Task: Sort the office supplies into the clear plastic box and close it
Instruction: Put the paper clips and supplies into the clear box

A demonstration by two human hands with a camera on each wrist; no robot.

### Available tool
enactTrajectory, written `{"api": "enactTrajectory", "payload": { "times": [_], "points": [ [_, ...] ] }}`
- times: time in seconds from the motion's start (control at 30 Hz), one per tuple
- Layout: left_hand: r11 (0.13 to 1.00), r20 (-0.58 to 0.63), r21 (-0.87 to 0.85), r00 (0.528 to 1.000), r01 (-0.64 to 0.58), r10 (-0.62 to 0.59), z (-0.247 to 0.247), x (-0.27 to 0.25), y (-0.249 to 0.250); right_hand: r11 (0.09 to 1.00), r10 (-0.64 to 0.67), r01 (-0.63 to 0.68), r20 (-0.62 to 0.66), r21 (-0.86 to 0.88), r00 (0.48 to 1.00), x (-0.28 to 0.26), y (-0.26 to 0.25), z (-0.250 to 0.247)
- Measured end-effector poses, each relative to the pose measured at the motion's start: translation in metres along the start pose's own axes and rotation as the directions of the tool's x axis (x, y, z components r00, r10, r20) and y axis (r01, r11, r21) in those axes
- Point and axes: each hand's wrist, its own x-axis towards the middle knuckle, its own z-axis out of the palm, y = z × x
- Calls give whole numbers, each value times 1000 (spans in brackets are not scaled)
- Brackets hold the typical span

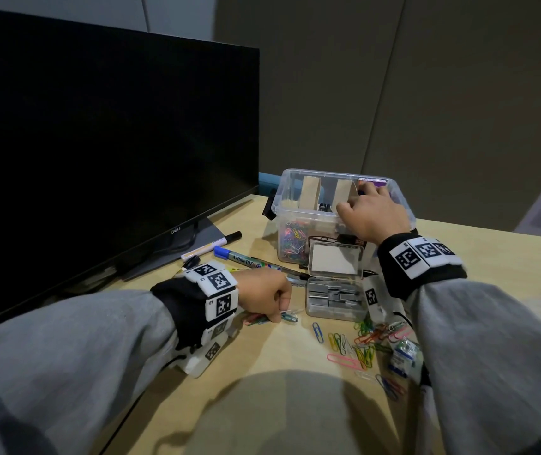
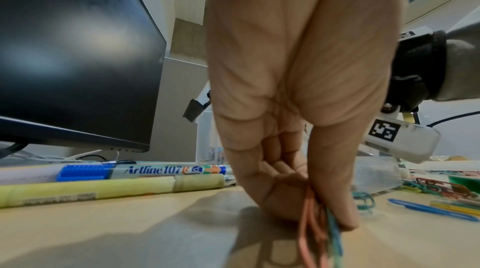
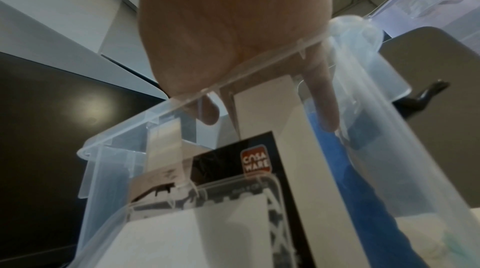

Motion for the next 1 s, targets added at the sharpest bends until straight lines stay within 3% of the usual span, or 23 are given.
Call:
{"api": "enactTrajectory", "payload": {
  "times": [0.17, 0.37, 0.63, 0.73, 0.87, 1.0],
  "points": [
    [981, -77, -192, 997, -19, 4, -16, -6, 0, 1000, -1, 1, 9, 2, 1000, -1, -1, -1],
    [841, -201, -525, 979, -131, 27, -67, -20, 1, 1000, 0, -1, 3, 9, 1000, -2, -2, -3],
    [654, -480, -686, 873, -318, -80, -131, -2, 8, 1000, -1, 1, 5, 20, 1000, 0, -1, -2],
    [695, -545, -654, 822, -297, -162, -139, 20, 9, 1000, 2, -2, 8, 23, 1000, 1, 0, -1],
    [831, -627, -523, 746, -191, -224, -133, 45, 7, 1000, 6, -6, -2, 31, 1000, 2, 0, 1],
    [937, -734, -333, 652, -105, -188, -121, 52, 3, 1000, 6, -6, 6, 23, 1000, 2, 0, 1]
  ]
}}
